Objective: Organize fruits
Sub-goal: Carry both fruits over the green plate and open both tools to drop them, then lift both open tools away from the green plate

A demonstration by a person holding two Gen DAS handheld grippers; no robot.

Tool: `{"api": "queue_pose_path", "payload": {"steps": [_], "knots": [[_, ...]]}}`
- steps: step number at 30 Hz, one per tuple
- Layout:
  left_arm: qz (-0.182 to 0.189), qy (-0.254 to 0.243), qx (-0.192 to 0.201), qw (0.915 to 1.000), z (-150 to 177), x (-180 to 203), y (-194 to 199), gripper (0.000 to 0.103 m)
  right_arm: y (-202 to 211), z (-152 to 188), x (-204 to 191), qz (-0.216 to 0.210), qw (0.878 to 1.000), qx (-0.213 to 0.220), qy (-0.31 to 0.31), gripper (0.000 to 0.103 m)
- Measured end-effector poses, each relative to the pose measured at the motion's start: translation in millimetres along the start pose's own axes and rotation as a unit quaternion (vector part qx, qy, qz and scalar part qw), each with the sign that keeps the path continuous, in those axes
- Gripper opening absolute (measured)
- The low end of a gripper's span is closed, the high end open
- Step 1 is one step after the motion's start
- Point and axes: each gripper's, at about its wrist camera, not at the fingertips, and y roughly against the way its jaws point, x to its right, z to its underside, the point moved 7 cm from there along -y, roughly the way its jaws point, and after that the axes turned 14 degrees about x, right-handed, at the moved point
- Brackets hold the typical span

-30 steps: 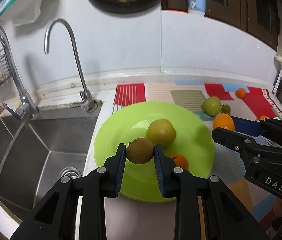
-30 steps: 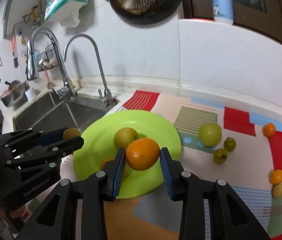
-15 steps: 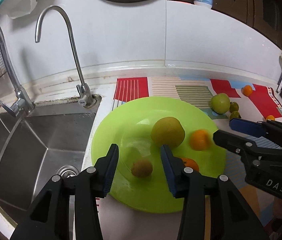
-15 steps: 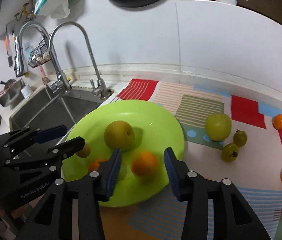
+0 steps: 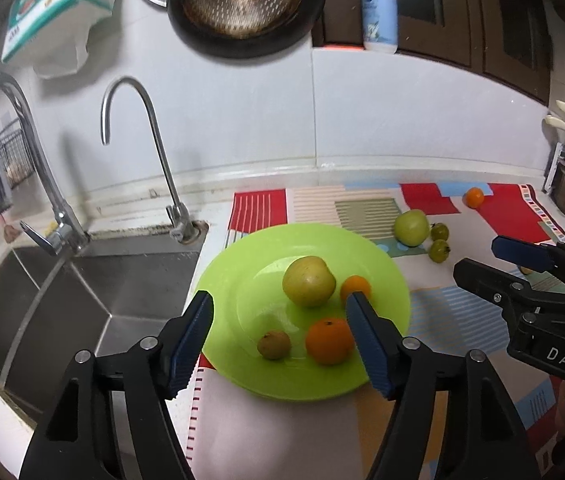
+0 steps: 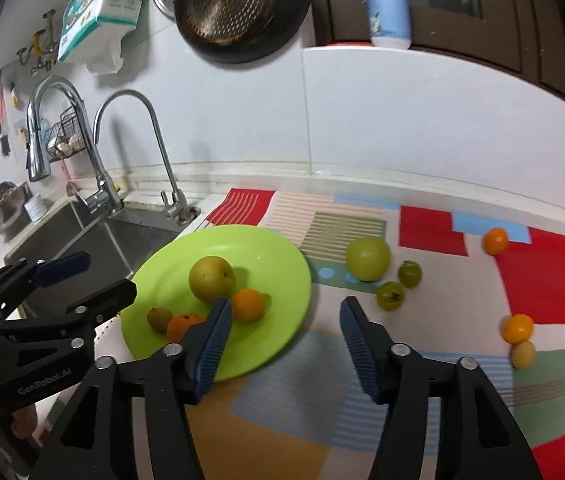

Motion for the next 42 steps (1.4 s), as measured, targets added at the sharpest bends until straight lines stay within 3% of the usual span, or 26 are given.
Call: {"api": "queue_pose_path", "payload": {"steps": [9,21,42], "knots": [[0.006,-0.003,0.028,0.9996,-11,23,32,0.078,43,-4,15,0.027,0.999,0.029,-0.001,0.061],[0.031,-0.003,0.052,0.9982,-26,69,48,0.081,91,-10,61,0.085,0.995,0.061,-0.007,0.061],[0.07,-0.037,0.052,0.9955,-36,146,16,0.08,111,0,150,0.163,0.984,0.063,-0.041,0.061]]}}
